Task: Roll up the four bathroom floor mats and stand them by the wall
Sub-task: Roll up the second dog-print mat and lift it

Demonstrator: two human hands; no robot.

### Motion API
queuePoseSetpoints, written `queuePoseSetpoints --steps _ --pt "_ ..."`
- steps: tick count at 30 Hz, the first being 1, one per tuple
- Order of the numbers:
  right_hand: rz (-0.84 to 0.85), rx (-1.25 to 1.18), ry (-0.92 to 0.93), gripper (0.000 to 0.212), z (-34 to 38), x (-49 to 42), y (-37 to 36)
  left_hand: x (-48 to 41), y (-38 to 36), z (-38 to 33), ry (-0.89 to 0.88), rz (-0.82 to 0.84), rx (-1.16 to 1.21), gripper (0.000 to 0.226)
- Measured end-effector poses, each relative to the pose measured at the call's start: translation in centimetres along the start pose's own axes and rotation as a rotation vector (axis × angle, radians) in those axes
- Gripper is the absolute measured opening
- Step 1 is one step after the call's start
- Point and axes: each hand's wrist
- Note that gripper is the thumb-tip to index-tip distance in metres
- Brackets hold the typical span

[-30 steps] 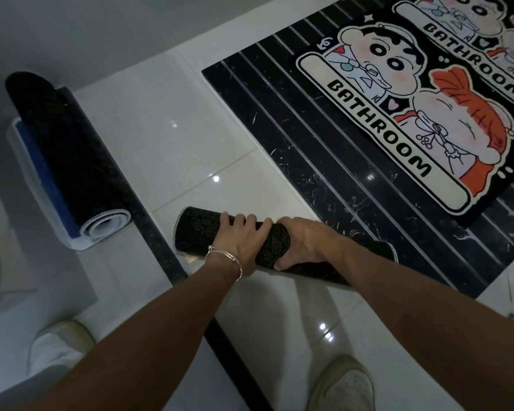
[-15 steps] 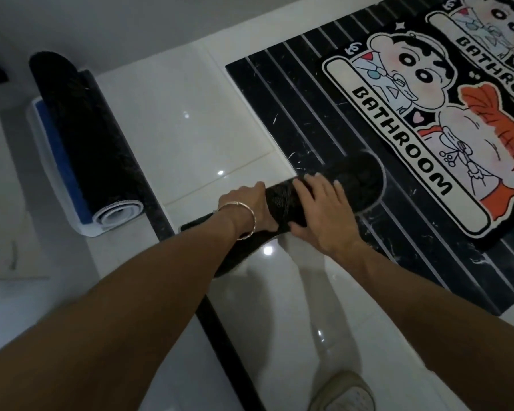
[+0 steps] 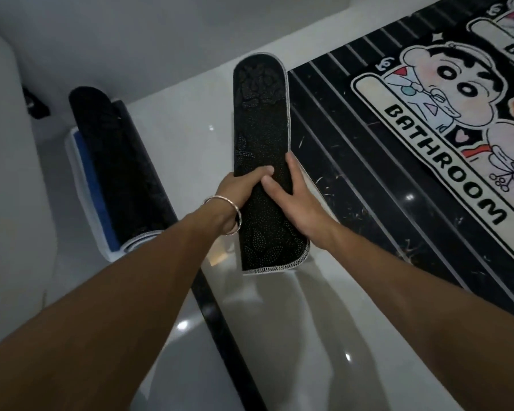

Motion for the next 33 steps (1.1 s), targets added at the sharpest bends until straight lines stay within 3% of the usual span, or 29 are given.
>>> queuePoseSetpoints --steps 6,11,13,17,20,23,28,33 --pt "0.041 -0.111 -0.135 0.106 -0.3 -2.8 -0.8 -0.8 1.7 0.7 -0.004 0.050 0.143 0.053" --pt "0.163 -0.139 -0.064 0.046 1.4 -4.5 -1.6 -1.4 3.6 0.4 -0.042 0.087 0.134 0.075" --pt "0.112 0.006 -0.049 0.041 2.0 -5.4 -1.3 -1.8 4.5 -0.3 -0.023 0.032 0.172 0.072" --pt "0.102 0.445 -0.076 0.061 2.7 -6.7 0.7 -3.8 8.2 -3.0 0.031 -0.134 0.471 0.088" --pt "0.131 0.664 -0.013 0.061 4.2 -8.0 1.9 -4.5 10.4 -3.9 0.043 -0.063 0.714 0.101" --pt "0.120 0.791 0.032 0.064 6.7 -9.2 3.2 -4.5 11.3 -3.8 -0.011 0.041 0.831 0.091" --pt "0.109 0.863 0.115 0.061 9.3 -9.8 4.6 -4.3 12.1 -6.6 -0.063 0.197 0.620 0.078" --pt "0.036 0.827 0.335 0.055 11.6 -10.3 5.4 -4.5 12.1 -9.1 -0.043 0.293 0.550 0.065"
Point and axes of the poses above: each hand's wrist, its own x-axis away from the middle knuckle, its own y-axis out of the back of the hand, z = x × y, and after that the axes turned 6 degrees about -x, right-handed
